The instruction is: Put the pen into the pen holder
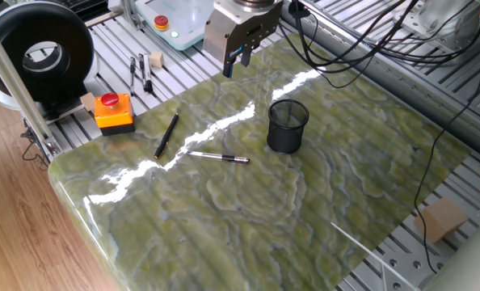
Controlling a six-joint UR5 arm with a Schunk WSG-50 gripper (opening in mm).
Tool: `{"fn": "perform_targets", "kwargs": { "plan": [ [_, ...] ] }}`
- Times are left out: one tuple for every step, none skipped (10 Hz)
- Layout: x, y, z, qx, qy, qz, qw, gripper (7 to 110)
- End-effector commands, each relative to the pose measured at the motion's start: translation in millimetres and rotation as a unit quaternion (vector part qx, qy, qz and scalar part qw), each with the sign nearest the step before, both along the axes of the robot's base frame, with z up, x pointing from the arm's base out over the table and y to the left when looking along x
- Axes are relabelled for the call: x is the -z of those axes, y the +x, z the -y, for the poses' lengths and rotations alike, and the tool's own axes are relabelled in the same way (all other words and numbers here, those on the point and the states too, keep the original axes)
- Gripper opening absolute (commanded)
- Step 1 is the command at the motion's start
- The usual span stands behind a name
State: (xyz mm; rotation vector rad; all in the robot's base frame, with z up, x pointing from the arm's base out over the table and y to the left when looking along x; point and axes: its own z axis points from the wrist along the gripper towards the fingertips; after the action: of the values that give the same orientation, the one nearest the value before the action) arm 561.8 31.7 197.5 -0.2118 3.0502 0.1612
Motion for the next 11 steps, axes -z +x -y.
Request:
{"fn": "perform_targets", "kwargs": {
  "plan": [
    [0.1, -2.2, -8.4, -0.006, 0.011, -0.002, 0.9999, 7],
    [1.3, -3.1, -9.3, -0.012, 0.008, -0.002, 0.9999, 7],
    [1.9, -3.8, -9.8, -0.018, 0.007, -0.002, 0.9998, 7],
    [1.9, -4.2, -10.3, -0.021, 0.007, -0.002, 0.9998, 7],
    [2.0, -4.7, -10.5, -0.023, 0.007, -0.003, 0.9997, 7],
    [2.6, -6.3, -10.5, -0.024, 0.006, -0.006, 0.9997, 7],
    [3.7, -7.4, -12.9, -0.027, 0.007, -0.006, 0.9996, 7],
    [5.2, -8.1, -14.5, -0.027, 0.006, -0.006, 0.9996, 7],
    [6.7, -7.7, -12.4, -0.026, -0.001, -0.005, 0.9997, 7],
    [7.3, -7.6, -11.9, -0.026, -0.002, -0.005, 0.9997, 7],
    [7.3, -7.7, -12.0, -0.026, -0.002, -0.005, 0.9997, 7]
  ]
}}
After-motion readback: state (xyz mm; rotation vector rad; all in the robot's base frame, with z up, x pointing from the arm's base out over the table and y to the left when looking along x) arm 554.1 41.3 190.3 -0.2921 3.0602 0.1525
